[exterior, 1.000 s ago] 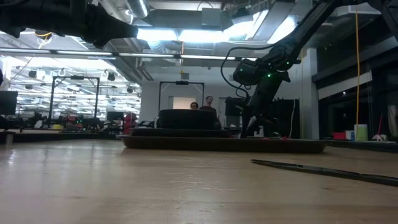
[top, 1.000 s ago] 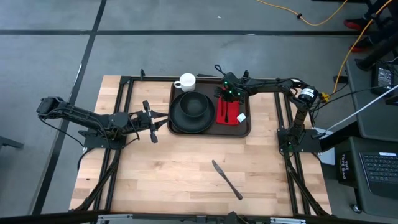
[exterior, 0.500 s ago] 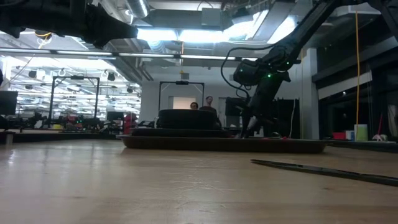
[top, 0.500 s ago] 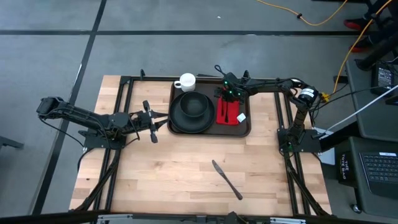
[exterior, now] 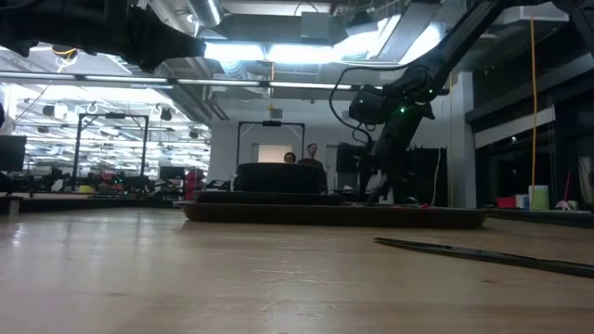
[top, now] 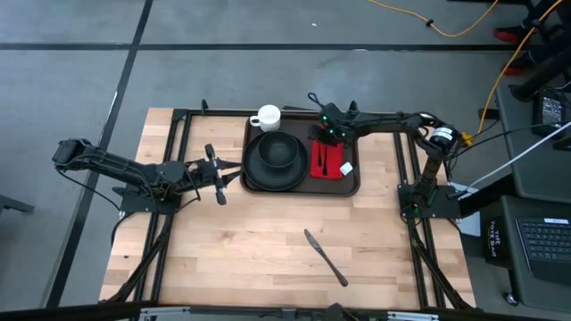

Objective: Set up tray
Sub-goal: Put the black knife to the right of the black fork on the red napkin on the brown serving tray

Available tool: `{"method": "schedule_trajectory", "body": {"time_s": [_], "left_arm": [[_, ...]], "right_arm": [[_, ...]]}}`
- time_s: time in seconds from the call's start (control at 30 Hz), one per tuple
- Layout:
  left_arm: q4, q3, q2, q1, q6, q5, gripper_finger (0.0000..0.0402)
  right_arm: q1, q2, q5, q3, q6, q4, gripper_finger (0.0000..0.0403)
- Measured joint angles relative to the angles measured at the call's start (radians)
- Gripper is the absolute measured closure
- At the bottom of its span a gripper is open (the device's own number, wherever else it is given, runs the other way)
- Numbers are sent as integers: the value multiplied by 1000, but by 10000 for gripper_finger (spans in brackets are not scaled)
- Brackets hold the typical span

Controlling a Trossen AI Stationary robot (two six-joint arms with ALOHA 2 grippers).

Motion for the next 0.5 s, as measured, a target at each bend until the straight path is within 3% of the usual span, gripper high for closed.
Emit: {"method": "schedule_trajectory", "body": {"time_s": [0.3, 0.5], "left_arm": [[0, 0, 0, 0, -8, 0, 327], [1, 0, 0, 0, -8, 0, 325]], "right_arm": [[-1, -92, -1, 0, -4, -42, 315], [-1, -167, 0, 0, -102, -88, 315]]}}
